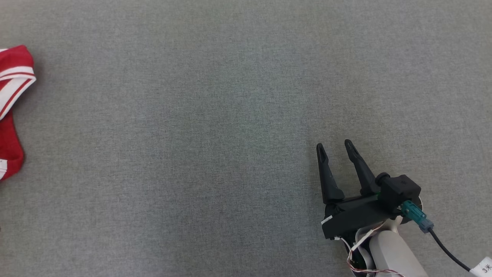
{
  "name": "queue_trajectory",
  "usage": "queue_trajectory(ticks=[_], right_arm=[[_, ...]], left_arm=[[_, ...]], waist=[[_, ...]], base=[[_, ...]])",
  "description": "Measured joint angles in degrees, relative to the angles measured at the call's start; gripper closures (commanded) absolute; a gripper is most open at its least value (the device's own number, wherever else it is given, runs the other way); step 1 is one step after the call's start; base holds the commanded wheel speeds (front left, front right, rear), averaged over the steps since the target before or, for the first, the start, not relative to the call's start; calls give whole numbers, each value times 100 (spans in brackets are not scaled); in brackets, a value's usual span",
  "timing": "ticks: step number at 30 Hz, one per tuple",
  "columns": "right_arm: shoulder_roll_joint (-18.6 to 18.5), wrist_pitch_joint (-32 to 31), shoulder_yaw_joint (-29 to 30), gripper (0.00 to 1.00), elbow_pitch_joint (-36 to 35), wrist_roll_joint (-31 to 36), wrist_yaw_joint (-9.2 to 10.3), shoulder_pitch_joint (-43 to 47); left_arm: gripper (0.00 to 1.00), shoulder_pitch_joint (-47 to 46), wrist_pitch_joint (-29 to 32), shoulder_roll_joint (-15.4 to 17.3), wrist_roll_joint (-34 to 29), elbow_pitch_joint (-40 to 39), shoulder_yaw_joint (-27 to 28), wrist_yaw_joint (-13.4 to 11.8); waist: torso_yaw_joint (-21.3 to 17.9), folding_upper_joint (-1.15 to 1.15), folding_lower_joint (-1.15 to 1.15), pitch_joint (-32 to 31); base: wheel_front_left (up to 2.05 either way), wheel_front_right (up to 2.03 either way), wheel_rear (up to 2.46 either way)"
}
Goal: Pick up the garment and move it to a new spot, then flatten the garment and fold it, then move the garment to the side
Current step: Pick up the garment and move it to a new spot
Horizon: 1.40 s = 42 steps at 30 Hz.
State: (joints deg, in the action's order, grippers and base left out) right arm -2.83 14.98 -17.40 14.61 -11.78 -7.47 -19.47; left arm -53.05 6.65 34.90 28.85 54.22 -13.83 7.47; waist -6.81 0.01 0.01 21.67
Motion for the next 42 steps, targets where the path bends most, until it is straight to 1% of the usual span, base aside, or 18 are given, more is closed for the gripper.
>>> queue_trajectory(ticks=[1,2,3,5,8,12,16,21,25,31,36,42], right_arm=[[0,0,11,0,-3,1,0,0],[-2,0,26,0,-5,10,0,1],[-2,0,38,0,-5,15,0,2],[0,0,54,0,-4,20,0,3],[-2,1,69,0,8,41,0,7],[-1,1,88,0,53,42,0,27],[0,14,89,0,81,13,0,122],[0,14,60,0,126,-73,0,251],[0,15,53,0,148,-133,0,318],[0,14,62,0,132,-192,0,395],[0,15,90,0,113,-236,0,417],[-1,15,77,0,89,-287,0,383]], left_arm=[[22,-18,-4,-8,-3,89,-25,0],[67,-32,-57,-14,-5,130,-62,0],[100,-53,-159,-16,-21,159,-103,0],[100,-124,-213,-27,-36,247,-197,0],[100,-201,-499,-22,-124,333,-305,0],[100,-446,-1085,-19,-282,256,-416,0],[100,-668,-1555,-13,-383,46,-612,0],[100,-1001,-1790,-42,-366,-408,-872,0],[100,-1198,-1751,-46,-335,-945,-1113,0],[100,-1310,-1427,-51,-175,-1963,-1402,0],[100,-1284,-1169,-168,-1,-2830,-1521,-19],[100,-1121,-954,-480,80,-3705,-1672,-214]], waist=[[-11,0,0,9],[-15,0,0,13],[-12,0,-1,10],[-1,0,0,-9],[34,0,-1,-60],[106,-1,0,-179],[198,-1,-1,-360],[321,-1,-1,-646],[404,-1,-1,-881],[437,-2,-2,-1100],[282,-1,-1,-1123],[-16,-1,-2,-1117]], base=[[0,0,0],[0,0,0],[0,0,0],[0,0,0],[0,0,0],[0,0,0],[0,0,0],[0,0,0],[0,0,0],[0,0,0],[0,0,0],[0,0,0]])
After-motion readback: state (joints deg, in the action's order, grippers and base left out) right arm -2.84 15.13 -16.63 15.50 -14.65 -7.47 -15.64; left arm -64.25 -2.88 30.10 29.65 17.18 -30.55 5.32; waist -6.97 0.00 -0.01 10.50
